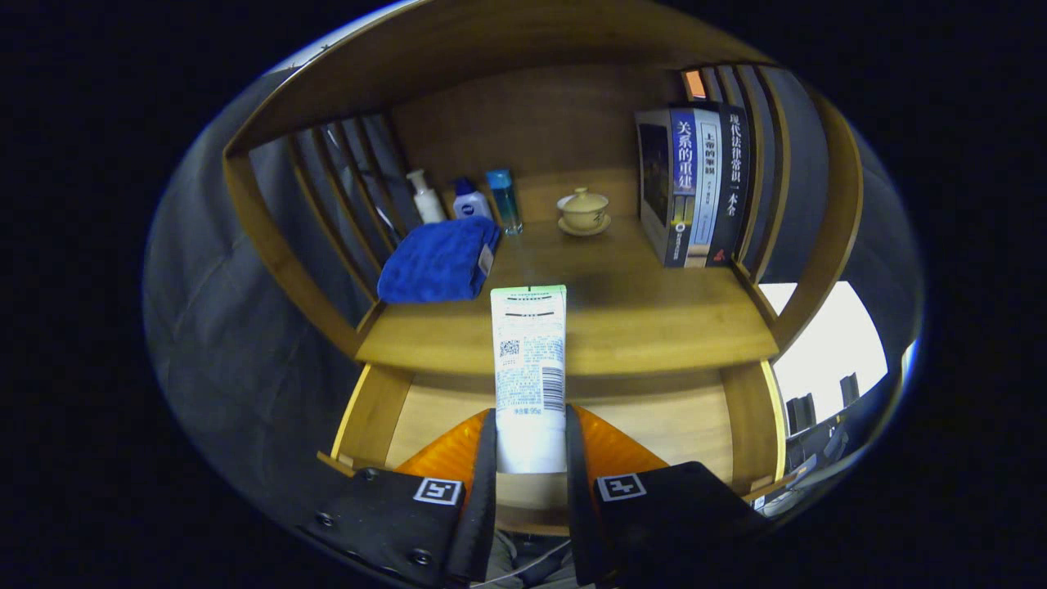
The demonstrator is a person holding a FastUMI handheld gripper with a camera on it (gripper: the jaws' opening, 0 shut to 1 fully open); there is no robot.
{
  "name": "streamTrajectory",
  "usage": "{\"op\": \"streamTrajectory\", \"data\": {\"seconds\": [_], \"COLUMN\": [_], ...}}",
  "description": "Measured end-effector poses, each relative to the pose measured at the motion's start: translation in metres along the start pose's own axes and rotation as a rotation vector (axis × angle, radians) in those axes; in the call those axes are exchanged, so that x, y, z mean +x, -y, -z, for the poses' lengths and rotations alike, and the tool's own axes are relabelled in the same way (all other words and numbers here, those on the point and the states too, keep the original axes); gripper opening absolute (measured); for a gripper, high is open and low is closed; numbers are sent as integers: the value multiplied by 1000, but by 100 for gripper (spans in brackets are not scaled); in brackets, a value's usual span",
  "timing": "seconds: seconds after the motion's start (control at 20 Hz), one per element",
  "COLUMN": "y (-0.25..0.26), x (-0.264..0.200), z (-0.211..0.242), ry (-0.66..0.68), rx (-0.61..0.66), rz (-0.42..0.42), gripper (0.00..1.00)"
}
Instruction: Pull open the drawer, take out the items inside it, and place them on the countertop above the cabinet.
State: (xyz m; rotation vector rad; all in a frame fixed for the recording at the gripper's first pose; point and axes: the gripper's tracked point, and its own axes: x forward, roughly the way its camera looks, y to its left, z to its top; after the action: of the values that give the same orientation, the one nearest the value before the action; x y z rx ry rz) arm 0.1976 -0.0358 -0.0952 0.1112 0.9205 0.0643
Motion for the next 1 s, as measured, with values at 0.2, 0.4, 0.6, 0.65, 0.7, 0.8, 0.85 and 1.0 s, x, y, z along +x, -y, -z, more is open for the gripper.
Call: {"op": "streamTrajectory", "data": {"seconds": [0.2, 0.4, 0.6, 0.65, 0.7, 0.8, 0.85, 1.0], "y": [7, 9, 21, 25, 28, 29, 28, 28], "x": [50, 99, 126, 129, 132, 138, 139, 142], "z": [-28, -33, -31, -31, -29, -26, -23, -25], "ry": [11, -11, -21, -18, -21, -26, -34, -6], "rx": [8, 31, 29, 28, 28, 26, 16, -11], "rz": [63, 95, 153, 169, 180, 181, 182, 196], "gripper": [46, 46, 46, 46, 47, 48, 49, 51]}}
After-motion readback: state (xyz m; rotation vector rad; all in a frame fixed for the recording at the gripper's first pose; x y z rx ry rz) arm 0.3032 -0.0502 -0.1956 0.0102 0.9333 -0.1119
